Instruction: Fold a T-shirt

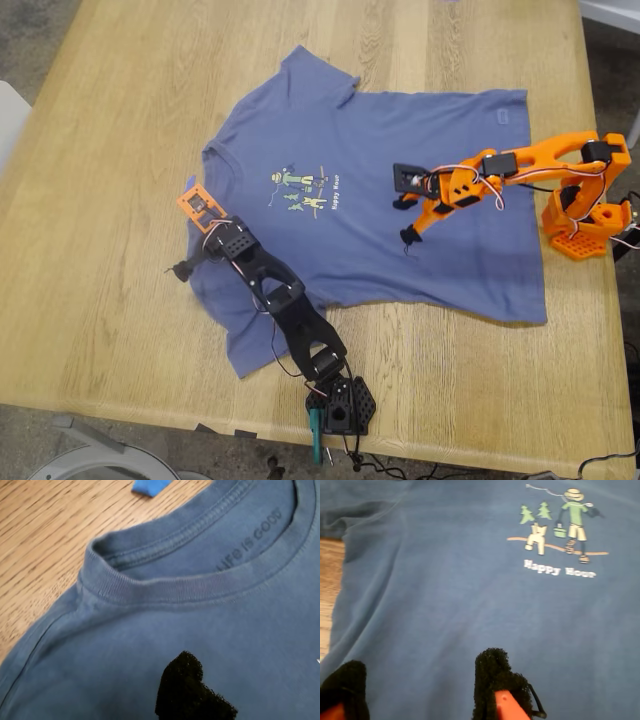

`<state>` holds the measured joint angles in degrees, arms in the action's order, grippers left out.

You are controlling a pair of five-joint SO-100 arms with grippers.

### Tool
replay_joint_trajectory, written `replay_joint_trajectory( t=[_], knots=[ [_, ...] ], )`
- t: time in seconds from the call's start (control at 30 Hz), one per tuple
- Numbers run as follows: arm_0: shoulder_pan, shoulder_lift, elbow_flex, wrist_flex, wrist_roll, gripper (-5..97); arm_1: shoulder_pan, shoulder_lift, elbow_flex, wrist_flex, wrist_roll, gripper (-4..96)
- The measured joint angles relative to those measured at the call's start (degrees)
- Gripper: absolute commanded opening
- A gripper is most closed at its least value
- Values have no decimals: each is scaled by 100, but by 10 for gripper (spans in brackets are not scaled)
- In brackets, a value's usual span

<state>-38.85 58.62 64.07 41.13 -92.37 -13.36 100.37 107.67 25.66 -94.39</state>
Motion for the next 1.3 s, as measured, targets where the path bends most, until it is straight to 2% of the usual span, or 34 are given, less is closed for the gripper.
replay_joint_trajectory(
  t=[0.23,0.43,0.73,0.97,1.3],
  knots=[
    [132,-1028,-1283,62,9,799,88,-167,-114,-149,26,303],
    [105,-2136,-2865,756,9,806,272,-176,-132,-202,114,293],
    [-62,-4799,-7515,3138,-26,796,431,-193,-132,-264,308,289],
    [-53,-5098,-8077,3560,-202,700,448,-246,281,-1020,756,296],
    [-62,-5291,-8121,3779,-861,513,281,-853,290,-1740,1433,296]
  ],
)
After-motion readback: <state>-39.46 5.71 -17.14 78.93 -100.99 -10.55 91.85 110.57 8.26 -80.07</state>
